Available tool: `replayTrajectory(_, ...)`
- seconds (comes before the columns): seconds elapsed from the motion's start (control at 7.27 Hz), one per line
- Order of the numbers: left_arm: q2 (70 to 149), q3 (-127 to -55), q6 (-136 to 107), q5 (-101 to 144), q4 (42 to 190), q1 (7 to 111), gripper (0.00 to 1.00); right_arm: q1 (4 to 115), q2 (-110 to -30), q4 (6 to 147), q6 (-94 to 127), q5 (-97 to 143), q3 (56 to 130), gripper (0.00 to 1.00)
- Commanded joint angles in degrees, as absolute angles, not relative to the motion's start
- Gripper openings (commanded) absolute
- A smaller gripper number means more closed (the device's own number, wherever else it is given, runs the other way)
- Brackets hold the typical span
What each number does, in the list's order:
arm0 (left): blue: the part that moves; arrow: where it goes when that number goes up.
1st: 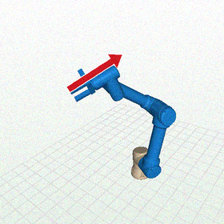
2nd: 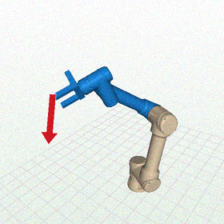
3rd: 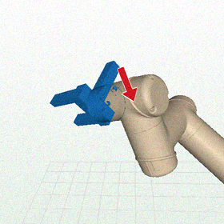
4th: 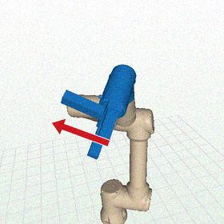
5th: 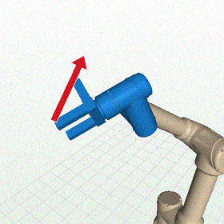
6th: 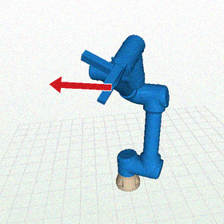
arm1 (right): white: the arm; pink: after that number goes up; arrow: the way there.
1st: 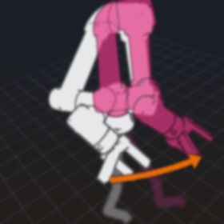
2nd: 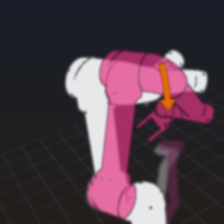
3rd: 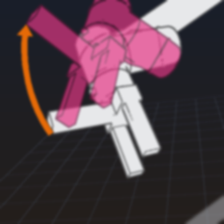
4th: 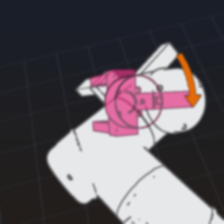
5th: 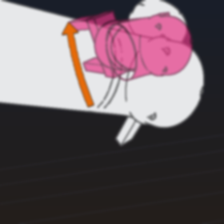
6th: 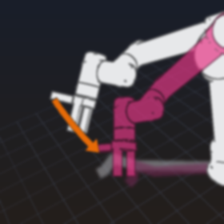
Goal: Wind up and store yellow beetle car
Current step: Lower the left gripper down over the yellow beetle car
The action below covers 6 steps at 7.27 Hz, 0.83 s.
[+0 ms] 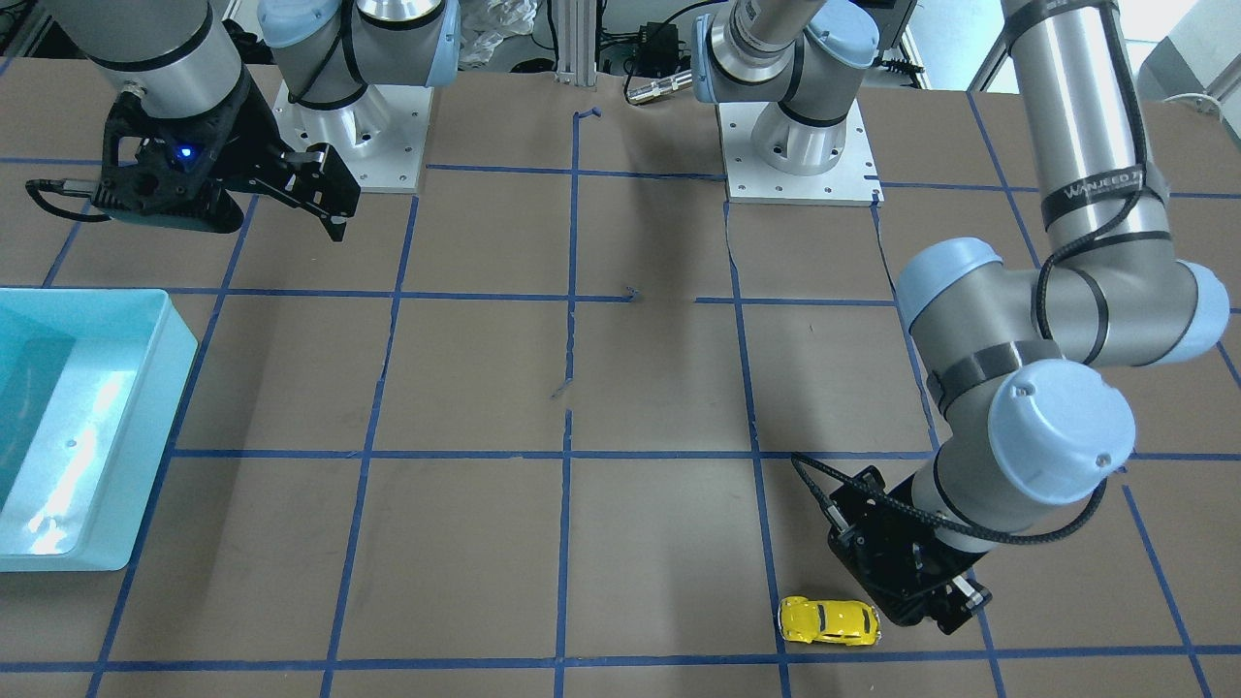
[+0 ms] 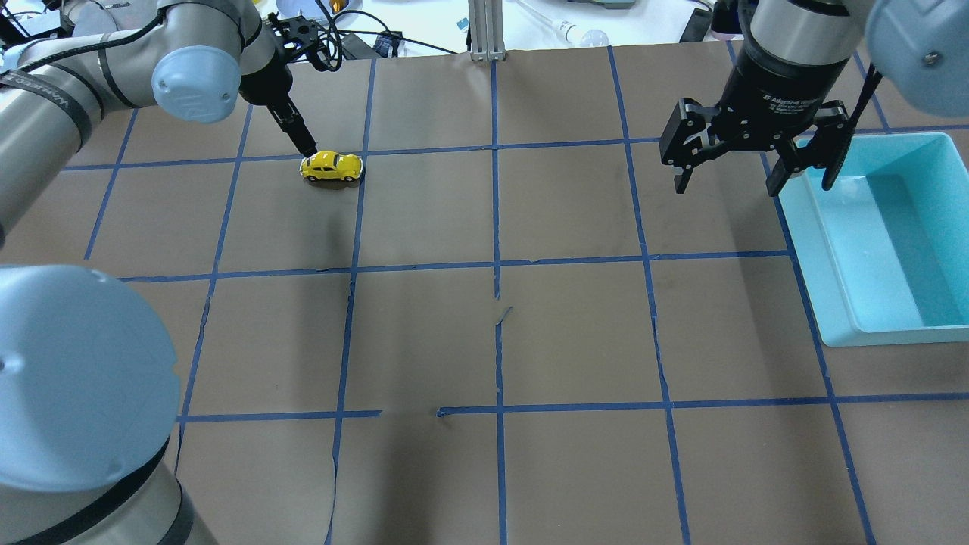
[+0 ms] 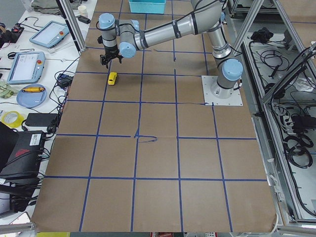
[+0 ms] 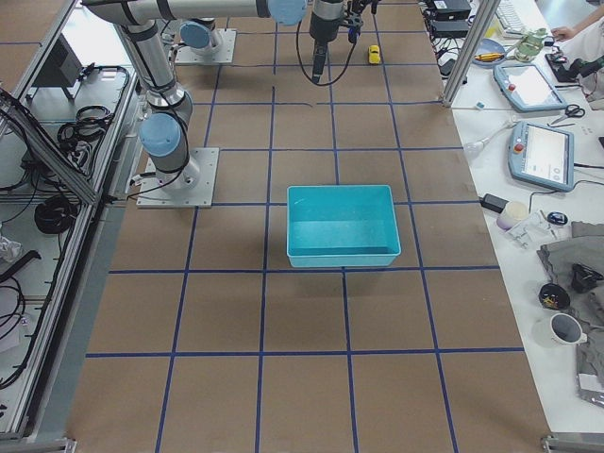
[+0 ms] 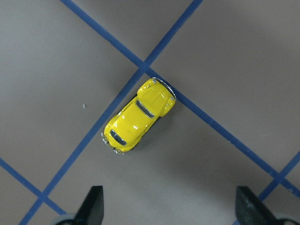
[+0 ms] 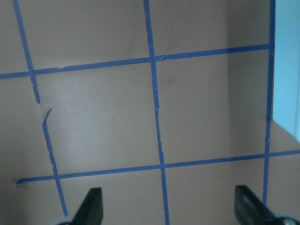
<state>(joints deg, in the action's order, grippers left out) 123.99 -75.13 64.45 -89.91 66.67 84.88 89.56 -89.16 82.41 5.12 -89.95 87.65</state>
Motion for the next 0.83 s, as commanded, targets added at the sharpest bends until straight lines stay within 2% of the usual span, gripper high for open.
replayTrajectory(0.0,130.1,-70.2,71.6,-89.6,66.4,84.0,1.0,89.6,-89.1,82.6,5.2,-89.7,87.8,1.0)
replayTrajectory(0.41,132.4,-73.9,86.8,-89.3,65.9,84.2,1.0,89.6,-89.1,82.6,5.2,-89.7,87.8,1.0)
replayTrajectory(0.69,132.5,-74.4,100.1,-89.3,60.2,84.5,1.0,89.6,-89.2,82.6,5.3,-89.7,87.9,1.0)
